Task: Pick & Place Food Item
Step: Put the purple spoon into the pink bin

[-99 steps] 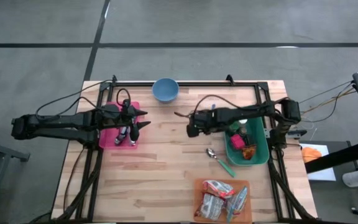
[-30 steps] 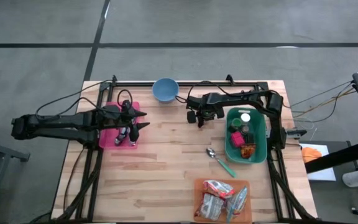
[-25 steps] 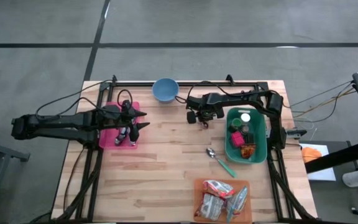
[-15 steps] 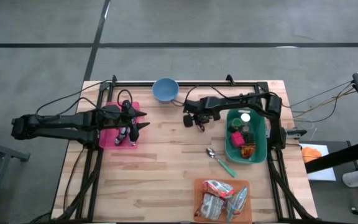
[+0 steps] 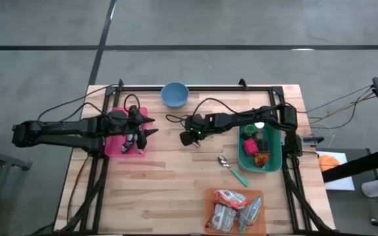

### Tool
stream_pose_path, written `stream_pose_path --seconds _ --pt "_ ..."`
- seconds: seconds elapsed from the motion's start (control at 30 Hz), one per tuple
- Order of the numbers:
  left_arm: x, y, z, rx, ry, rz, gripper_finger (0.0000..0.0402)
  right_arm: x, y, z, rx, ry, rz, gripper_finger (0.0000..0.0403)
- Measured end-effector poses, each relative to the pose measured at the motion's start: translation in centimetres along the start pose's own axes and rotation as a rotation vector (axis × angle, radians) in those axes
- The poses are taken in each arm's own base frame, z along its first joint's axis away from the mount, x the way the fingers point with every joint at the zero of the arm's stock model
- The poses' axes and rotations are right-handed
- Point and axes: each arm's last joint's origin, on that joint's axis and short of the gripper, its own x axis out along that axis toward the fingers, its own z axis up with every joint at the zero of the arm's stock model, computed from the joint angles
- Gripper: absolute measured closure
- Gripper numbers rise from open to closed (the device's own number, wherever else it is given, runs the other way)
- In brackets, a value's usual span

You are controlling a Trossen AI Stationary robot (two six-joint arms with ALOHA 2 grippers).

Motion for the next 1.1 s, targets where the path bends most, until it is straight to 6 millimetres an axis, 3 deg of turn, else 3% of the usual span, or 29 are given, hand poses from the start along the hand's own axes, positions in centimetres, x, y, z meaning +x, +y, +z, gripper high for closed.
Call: stream_pose_path --seconds 0.2,0.4,0.7,1.1 --pt "0.0 0.0 0.0 0.0 0.0 0.0 0.0164 -0.1 2.2 -0.3 -0.077 -0.086 0.161 0.0383" --pt "0.0 0.0 0.0 0.0 0.0 0.0 0.0164 1.8 3.7 -0.6 -0.121 -0.152 0.277 0.0383" --pt "0.0 0.0 0.0 0.001 0.003 0.0 0.0164 6.2 7.4 -0.3 -0.153 -0.068 0.29 0.0383" --pt "0.1 0.0 -0.2 0.004 0.024 0.002 0.0164 6.5 10.2 0.9 -0.25 -0.056 0.22 0.0383"
